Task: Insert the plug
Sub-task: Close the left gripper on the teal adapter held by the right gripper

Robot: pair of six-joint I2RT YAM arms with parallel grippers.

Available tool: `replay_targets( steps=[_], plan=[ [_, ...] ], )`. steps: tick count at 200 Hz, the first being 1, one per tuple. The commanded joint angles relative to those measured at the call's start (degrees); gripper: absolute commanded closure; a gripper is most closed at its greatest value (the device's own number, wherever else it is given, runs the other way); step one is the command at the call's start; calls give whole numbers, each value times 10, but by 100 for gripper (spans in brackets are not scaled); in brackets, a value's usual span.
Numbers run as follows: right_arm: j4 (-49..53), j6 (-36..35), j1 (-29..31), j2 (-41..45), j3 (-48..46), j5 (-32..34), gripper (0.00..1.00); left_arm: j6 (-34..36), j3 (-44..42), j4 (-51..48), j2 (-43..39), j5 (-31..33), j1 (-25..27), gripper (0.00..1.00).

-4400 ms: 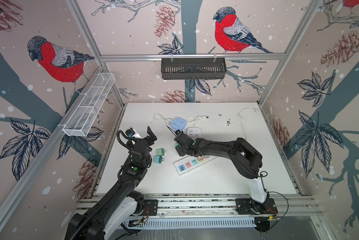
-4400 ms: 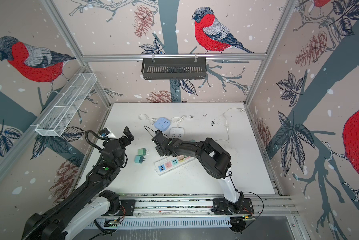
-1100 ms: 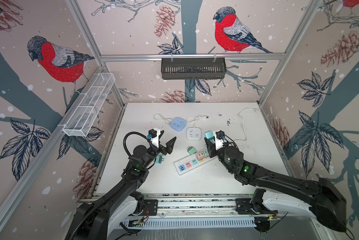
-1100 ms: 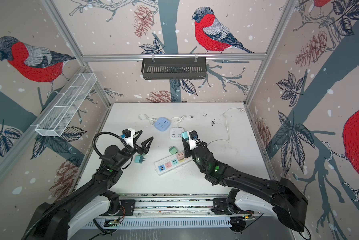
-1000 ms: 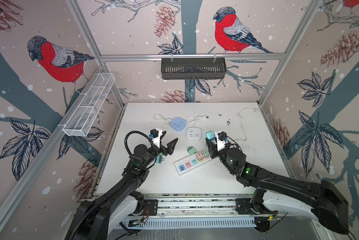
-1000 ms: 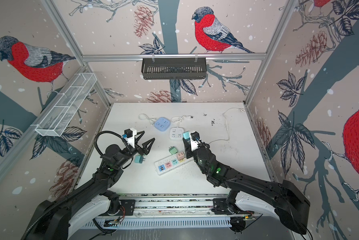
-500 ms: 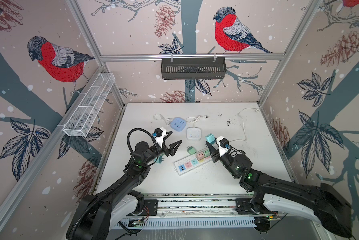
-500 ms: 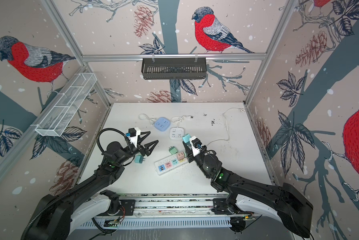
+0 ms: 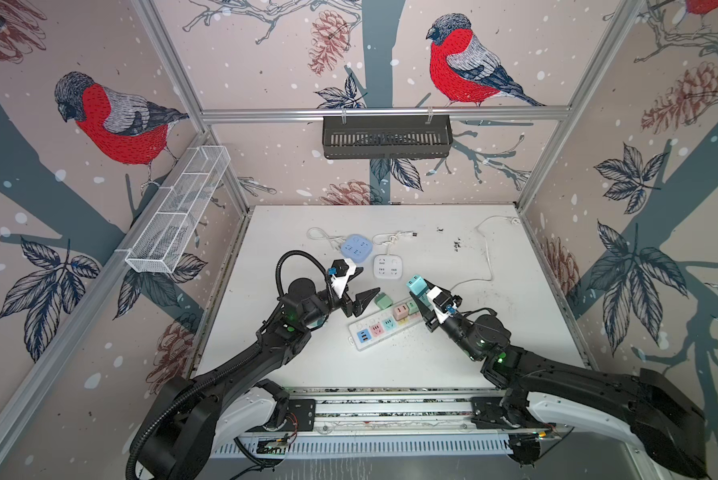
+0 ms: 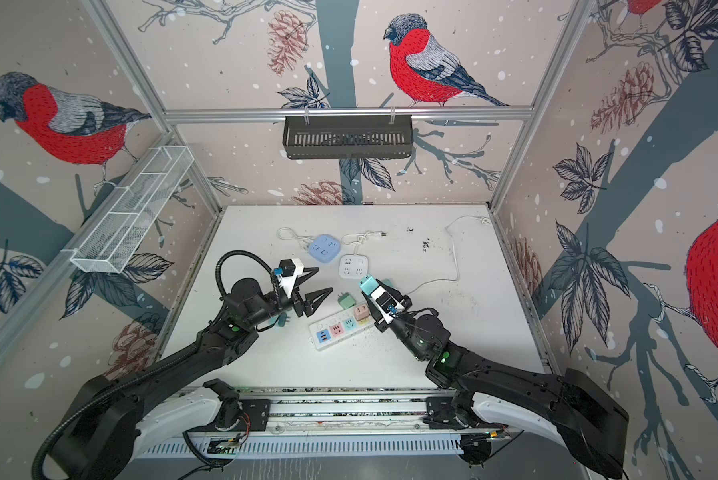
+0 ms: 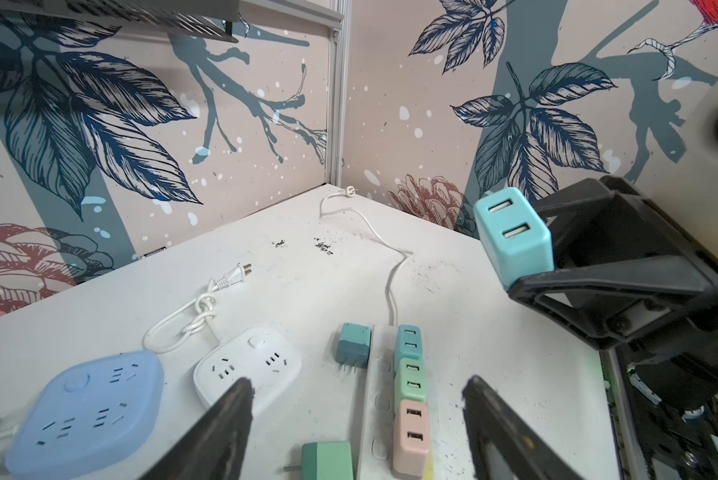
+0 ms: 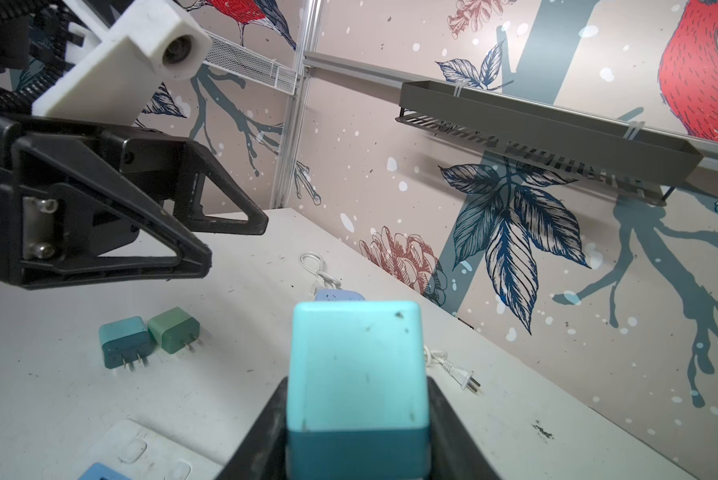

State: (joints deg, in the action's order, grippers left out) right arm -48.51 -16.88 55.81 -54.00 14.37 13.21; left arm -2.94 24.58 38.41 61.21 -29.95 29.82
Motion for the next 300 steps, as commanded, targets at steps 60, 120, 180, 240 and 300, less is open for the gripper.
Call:
replay_targets(
  steps=[60,120,180,240,300],
  plan=[
    [-76,-105,3,-2,-31,-57,95,21,10,4,9,-81,20,21],
    [-95,-136,19,-44,-19,-51,95,17,46,-19,36,-73,56,26],
    [-181,-190,37,-77,-37,-25,95,33,69,-36,54,-81,102,26],
    [-249,-241,57,-121,-31,5,95,41,116,-77,105,-78,117,32],
    [-408,-316,85,-218,-40,79,96,50,121,-91,105,-76,121,45]
  ],
)
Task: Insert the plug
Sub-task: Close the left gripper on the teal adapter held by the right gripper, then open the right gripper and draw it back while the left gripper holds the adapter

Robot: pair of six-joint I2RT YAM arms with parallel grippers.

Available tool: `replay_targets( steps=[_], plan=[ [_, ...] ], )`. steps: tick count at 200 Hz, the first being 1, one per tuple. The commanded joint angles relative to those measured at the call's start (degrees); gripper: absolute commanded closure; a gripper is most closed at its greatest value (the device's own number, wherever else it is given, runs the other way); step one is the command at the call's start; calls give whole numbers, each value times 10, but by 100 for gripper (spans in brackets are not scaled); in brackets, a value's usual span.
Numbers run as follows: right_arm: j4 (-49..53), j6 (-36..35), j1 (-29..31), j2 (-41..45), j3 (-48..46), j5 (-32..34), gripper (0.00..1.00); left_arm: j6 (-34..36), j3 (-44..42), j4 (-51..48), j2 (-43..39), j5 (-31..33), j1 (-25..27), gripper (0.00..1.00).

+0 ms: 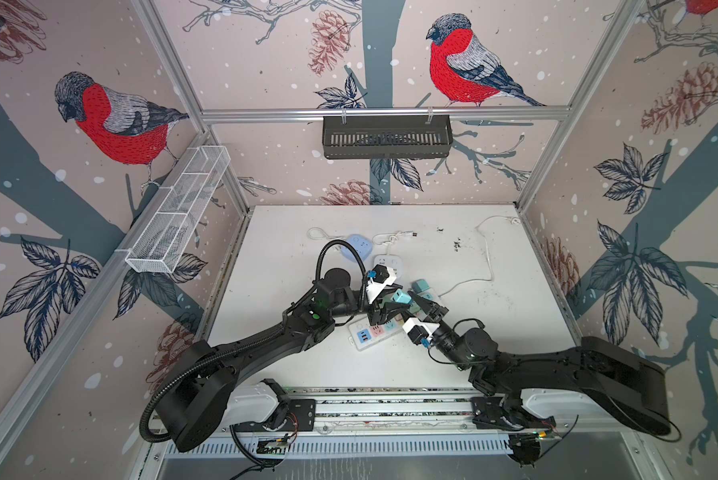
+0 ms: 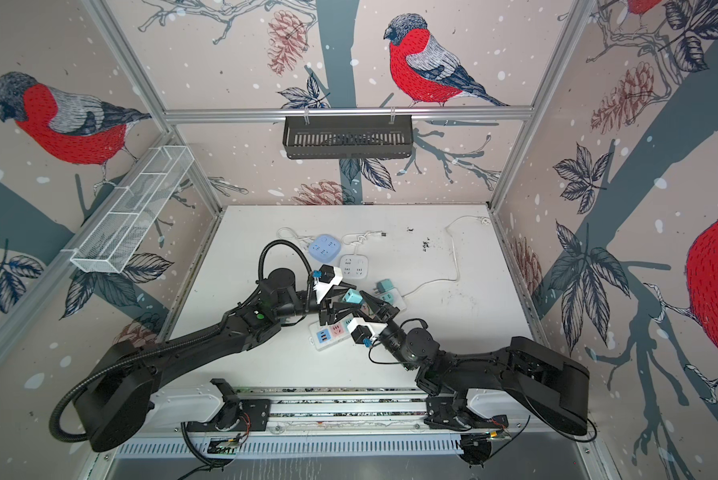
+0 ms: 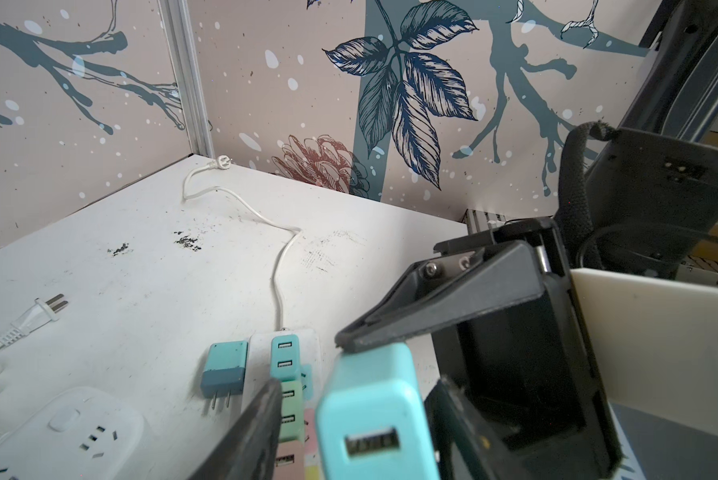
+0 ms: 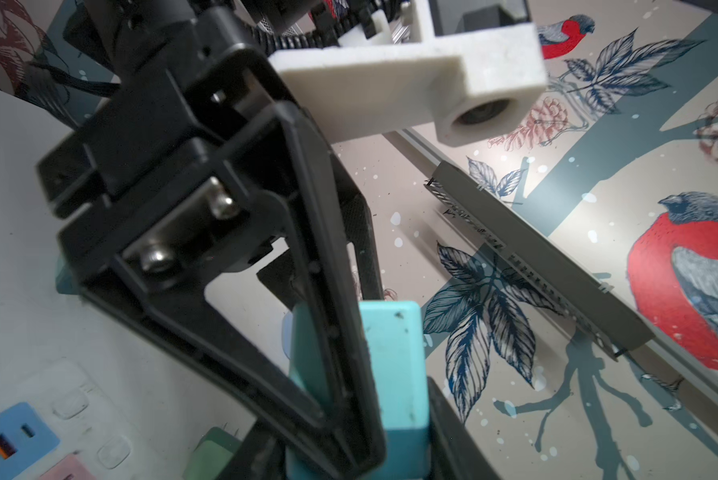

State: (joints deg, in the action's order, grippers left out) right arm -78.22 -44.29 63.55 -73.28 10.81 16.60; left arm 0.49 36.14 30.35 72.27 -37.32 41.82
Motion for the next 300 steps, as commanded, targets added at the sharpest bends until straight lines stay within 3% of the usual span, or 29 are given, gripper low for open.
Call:
replay_targets(
  steps=[1,98,241,249,263,279,291,296,300],
  plan=[
    [-113,-43,8,-26,-4,46,96,16,5,-10,-6,-3,1,45],
    [-169,-81,24,-81,2,58,96,34,13,-26,3,-20,7,47],
    [-162,-102,26,-97,3,49,95,55,19,-49,2,-15,21,70],
    [-160,-102,26,-97,3,46,89,57,20,-51,2,-15,21,75],
    [-166,-101,27,-100,2,49,62,57,19,-49,1,-2,21,86],
    [-200,-99,27,-104,-7,63,44,51,14,-42,-5,34,20,95],
    [-233,-100,27,-106,-18,76,11,47,5,-32,-13,64,21,100],
    [-244,-100,27,-105,-23,82,1,45,2,-30,-16,77,20,100],
    [-250,-99,27,-104,-26,87,0,45,-1,-27,-18,88,20,100]
  ],
)
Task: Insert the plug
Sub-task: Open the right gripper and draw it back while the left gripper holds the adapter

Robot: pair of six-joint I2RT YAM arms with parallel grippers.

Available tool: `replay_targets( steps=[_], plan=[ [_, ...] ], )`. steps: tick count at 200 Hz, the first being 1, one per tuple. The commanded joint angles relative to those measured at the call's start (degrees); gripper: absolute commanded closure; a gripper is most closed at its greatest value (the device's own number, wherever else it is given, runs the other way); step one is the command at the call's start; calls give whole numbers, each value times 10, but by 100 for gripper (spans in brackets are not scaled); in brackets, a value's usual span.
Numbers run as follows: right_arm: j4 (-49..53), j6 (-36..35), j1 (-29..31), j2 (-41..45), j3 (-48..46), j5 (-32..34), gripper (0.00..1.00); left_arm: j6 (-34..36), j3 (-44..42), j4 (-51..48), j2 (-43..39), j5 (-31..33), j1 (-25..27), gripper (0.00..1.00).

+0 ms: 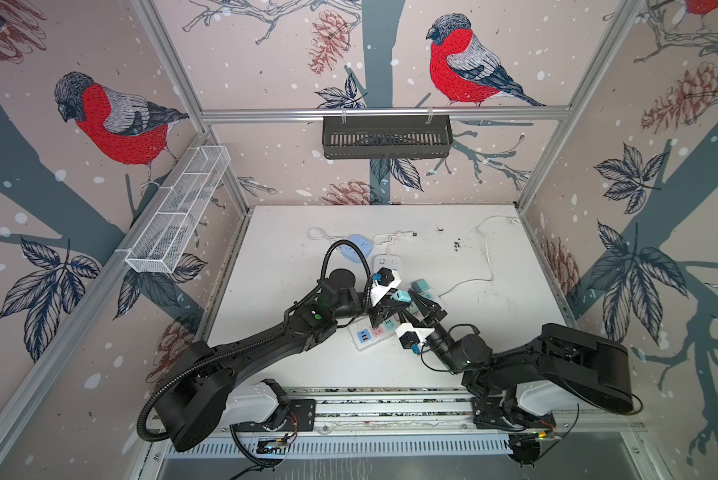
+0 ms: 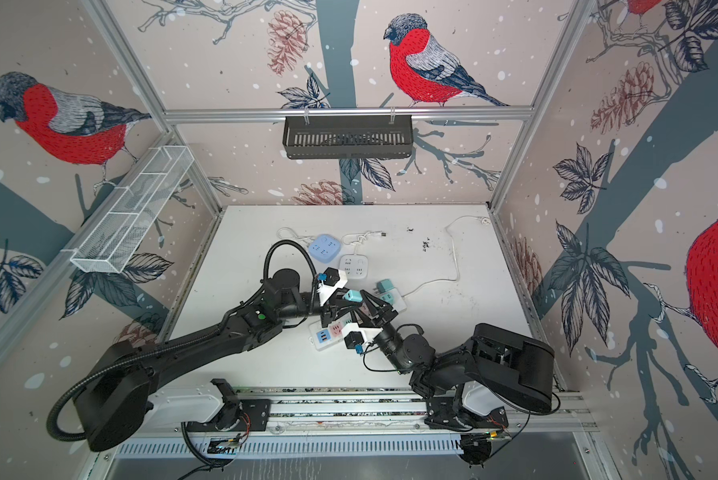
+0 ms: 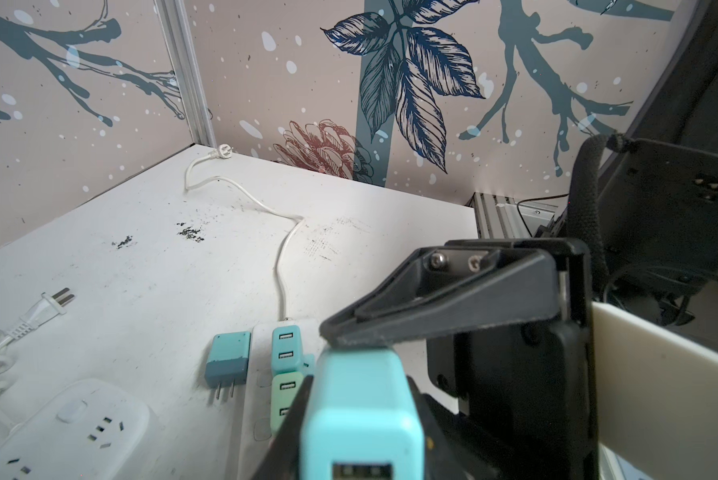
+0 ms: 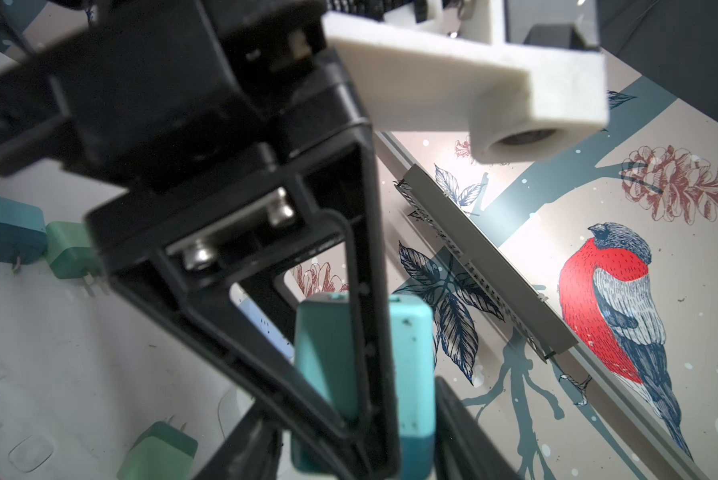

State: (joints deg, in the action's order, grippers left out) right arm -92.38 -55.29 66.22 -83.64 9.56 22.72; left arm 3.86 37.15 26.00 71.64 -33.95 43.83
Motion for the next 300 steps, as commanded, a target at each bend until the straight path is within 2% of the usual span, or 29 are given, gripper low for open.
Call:
replay_targets(
  steps=[1,33,51,70,96,116,141,162,185,203,222,267,300],
  plan=[
    [-110,11,1,1,-15,27,0,11,-12,16,-12,57,0,100],
    [-73,42,-1,43,-29,67,0,5,-26,21,-26,113,-11,100],
    [-28,102,-13,94,-35,85,0,3,-35,23,-35,145,-21,100],
    [97,213,-49,191,-31,76,0,2,-48,26,-51,165,-33,100],
    [394,420,-160,355,14,-24,0,20,-70,30,-79,187,-38,100],
    [475,533,-245,423,16,-35,0,27,-74,21,-90,207,-38,100],
    [487,631,-336,452,-3,-67,0,28,-52,-9,-78,216,-38,100],
    [517,683,-389,428,7,-94,0,25,-17,-49,-51,246,-36,100],
    [535,730,-435,390,11,-79,0,25,23,-99,-22,270,-32,100],
    [510,779,-470,369,-9,-66,0,27,63,-162,-1,258,-30,100],
    [462,806,-507,349,-39,-106,0,25,90,-209,11,278,-13,100],
    [441,822,-525,316,-60,-88,0,-18,161,-350,36,444,35,100],
    [427,821,-524,309,-71,-101,0,-54,213,-461,62,498,56,100]
  ],
)
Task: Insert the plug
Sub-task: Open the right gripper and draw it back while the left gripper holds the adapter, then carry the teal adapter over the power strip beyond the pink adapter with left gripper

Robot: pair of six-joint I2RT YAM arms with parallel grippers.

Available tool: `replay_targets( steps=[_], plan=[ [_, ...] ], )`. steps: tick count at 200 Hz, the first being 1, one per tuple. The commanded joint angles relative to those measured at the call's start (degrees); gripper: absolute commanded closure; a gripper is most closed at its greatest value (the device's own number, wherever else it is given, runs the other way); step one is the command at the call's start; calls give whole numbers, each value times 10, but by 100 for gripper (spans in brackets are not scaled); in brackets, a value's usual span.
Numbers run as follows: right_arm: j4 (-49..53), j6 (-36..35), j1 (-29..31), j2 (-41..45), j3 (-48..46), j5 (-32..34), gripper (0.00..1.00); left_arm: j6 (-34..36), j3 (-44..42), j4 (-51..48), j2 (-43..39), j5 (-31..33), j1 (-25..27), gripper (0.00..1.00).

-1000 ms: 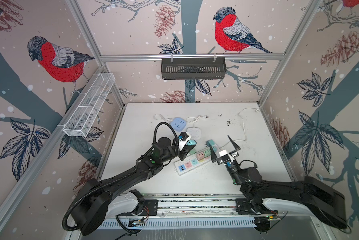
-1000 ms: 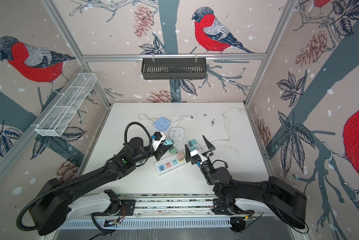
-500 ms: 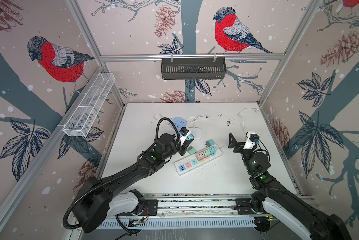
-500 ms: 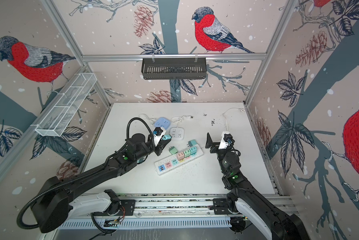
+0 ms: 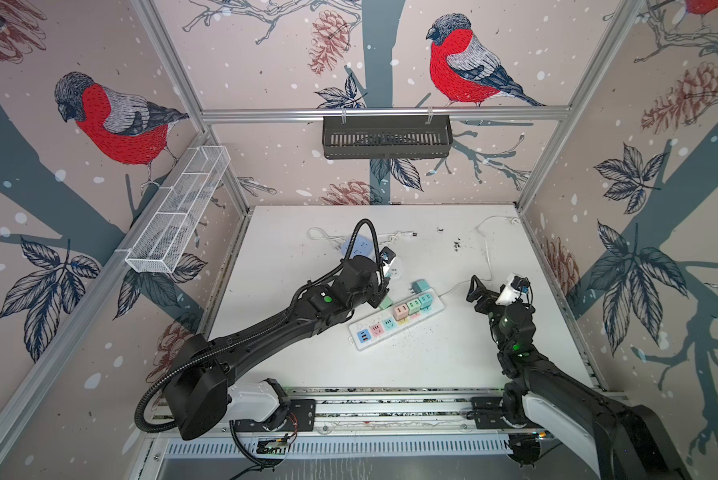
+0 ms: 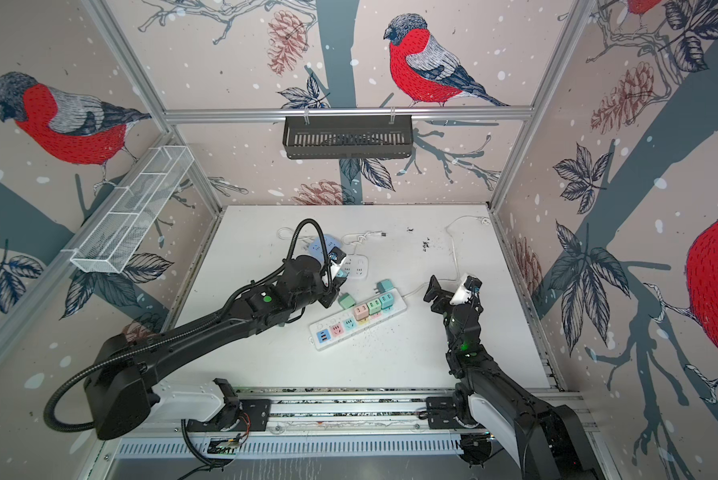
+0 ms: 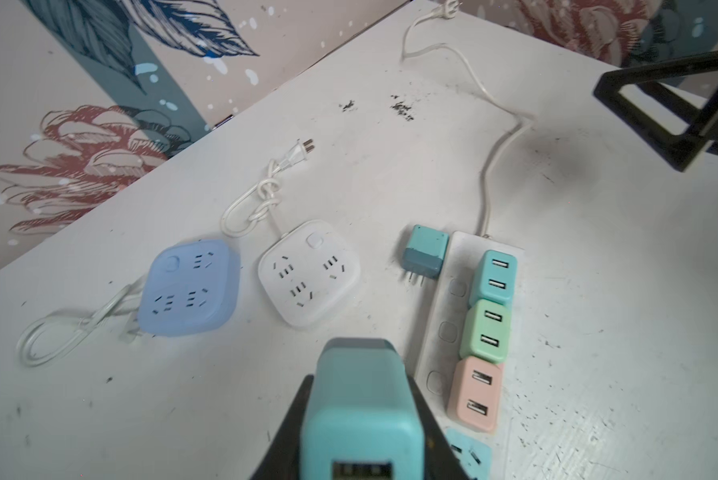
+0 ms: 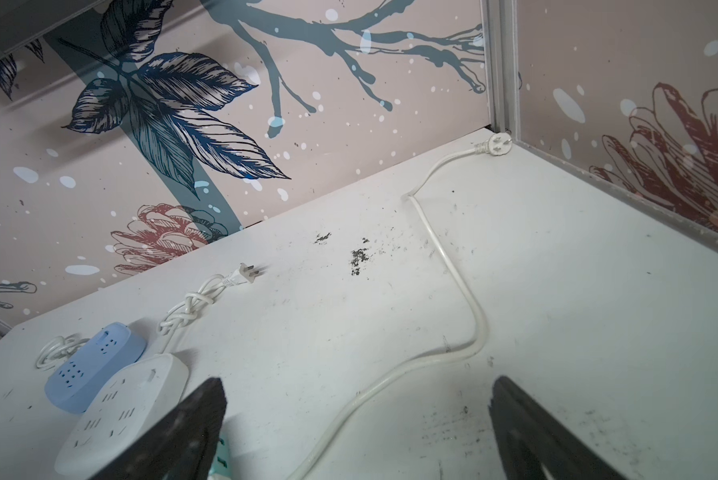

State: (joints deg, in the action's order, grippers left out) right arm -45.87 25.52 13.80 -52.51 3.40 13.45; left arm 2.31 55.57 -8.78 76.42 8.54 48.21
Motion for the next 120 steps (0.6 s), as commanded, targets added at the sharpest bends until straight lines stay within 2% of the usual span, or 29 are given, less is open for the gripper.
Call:
replay_targets(
  steps=[1,31,65,120],
  plan=[
    [-39,14,0,-2,-9,-9,0,-40,31,-116,15,74,12,100],
    [-54,3,7,24,-29,-25,0,-61,67,-179,49,102,32,100],
    [-57,-3,15,24,-29,-20,0,-64,97,-227,90,78,43,100],
    [-49,-16,31,-11,-7,-7,0,-50,127,-246,180,44,43,100]
  ],
)
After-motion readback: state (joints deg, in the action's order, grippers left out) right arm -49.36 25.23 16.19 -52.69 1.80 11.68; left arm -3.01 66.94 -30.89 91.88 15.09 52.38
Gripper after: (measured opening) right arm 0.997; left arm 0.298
